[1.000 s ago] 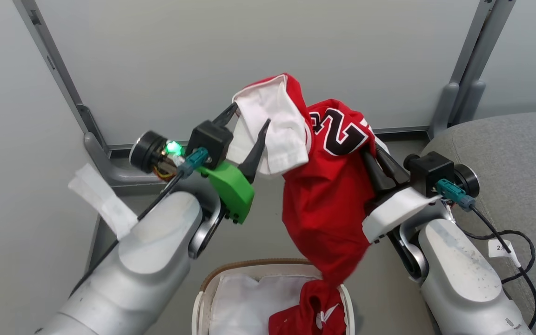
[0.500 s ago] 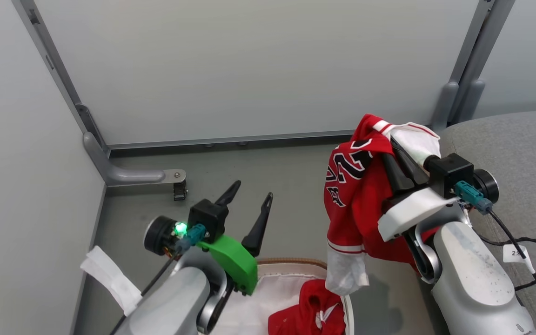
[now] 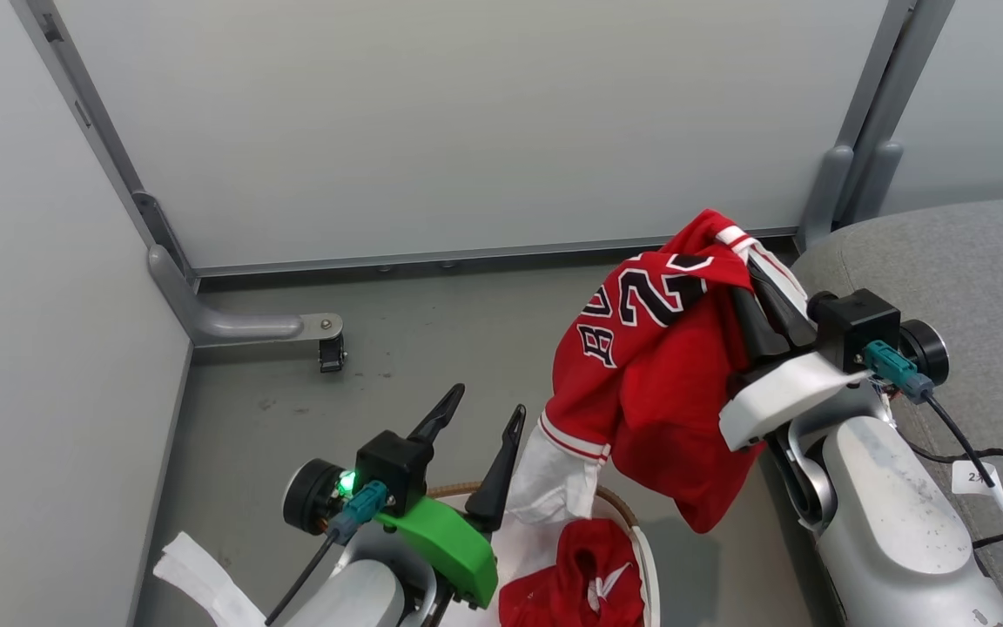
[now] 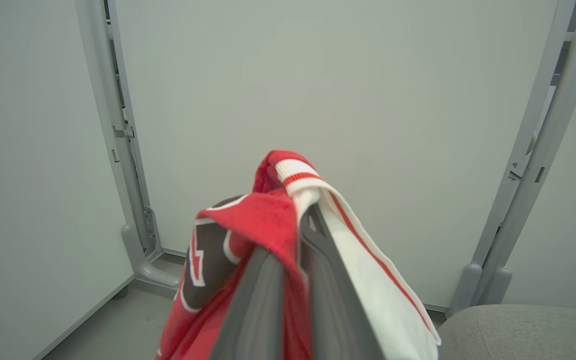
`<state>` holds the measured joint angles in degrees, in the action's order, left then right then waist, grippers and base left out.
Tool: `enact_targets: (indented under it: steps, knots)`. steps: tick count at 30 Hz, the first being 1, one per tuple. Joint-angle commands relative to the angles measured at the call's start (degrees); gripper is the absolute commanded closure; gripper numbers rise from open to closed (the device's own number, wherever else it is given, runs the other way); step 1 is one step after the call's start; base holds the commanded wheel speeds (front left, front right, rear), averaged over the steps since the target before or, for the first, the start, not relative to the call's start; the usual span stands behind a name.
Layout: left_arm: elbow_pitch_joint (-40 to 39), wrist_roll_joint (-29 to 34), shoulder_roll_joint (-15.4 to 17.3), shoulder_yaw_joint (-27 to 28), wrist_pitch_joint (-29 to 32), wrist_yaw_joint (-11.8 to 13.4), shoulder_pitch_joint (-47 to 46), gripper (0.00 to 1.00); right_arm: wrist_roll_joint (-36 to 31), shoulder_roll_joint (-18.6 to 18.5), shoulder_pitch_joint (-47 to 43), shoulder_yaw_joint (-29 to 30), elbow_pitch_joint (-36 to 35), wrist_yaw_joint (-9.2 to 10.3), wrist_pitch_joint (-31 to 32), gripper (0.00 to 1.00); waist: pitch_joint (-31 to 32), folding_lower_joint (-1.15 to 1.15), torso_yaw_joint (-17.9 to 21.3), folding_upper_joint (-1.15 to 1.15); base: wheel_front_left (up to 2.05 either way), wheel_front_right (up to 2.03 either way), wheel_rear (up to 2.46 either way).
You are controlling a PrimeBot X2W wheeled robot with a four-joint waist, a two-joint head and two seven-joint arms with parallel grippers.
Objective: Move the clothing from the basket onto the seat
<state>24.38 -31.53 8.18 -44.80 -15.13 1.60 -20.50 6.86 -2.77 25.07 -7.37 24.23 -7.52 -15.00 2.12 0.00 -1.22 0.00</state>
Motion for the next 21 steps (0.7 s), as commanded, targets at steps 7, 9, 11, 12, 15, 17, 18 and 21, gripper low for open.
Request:
enact_targets:
  steps: [7,9,11,12,15,17,18,21]
  knots:
    - [-1.92,2.72,-0.31,2.00,-0.02,0.65,3.88,0.00,-2.11,-0.23,-0.81,1.27,-0.70,0.06,-0.28,1.00,-0.72,0.00,1.79,0.00,0.00,0.00,0.00]
    - [-2.47,3.11,-0.32,2.66,-0.01,0.64,4.39,0.00,-2.84,-0.24,-0.66,1.65,-1.00,0.07,-0.29,1.00,-1.25,0.00,3.28,0.00,0.00,0.00,0.00]
    - [-3.00,3.60,-0.36,3.37,-0.01,0.65,4.72,0.00,-3.66,-0.24,-0.39,2.12,-1.33,0.06,-0.28,1.00,-1.92,0.00,5.23,0.00,0.00,0.00,0.00]
    - [-3.19,4.02,-0.41,3.55,-0.02,0.55,4.81,0.00,-4.06,-0.22,-0.18,2.43,-1.61,0.06,-0.28,1.00,-2.33,0.00,6.48,0.00,0.00,0.00,0.00]
    - [-3.90,4.91,-0.73,4.41,-0.02,0.40,4.87,0.00,-5.06,-0.23,0.20,2.93,-2.38,0.07,-0.29,1.00,-3.45,0.00,10.25,0.00,0.00,0.00,0.00]
    - [-4.30,5.46,-0.98,4.86,-0.02,0.14,4.67,0.00,-5.55,-0.24,0.59,3.51,-2.91,0.07,-0.29,1.00,-4.52,0.00,13.03,0.00,0.00,0.00,0.00]
    - [-4.43,5.84,-1.08,5.02,-0.02,0.03,4.39,0.00,-5.72,-0.22,0.77,3.86,-3.16,0.07,-0.28,1.00,-5.08,0.00,14.55,0.00,0.00,0.00,0.00]
    - [-4.35,6.54,-1.45,5.26,-0.01,-0.49,3.60,0.00,-5.90,-0.20,1.02,4.79,-3.76,0.07,-0.29,1.00,-6.39,0.00,18.27,0.00,0.00,0.00,0.00]
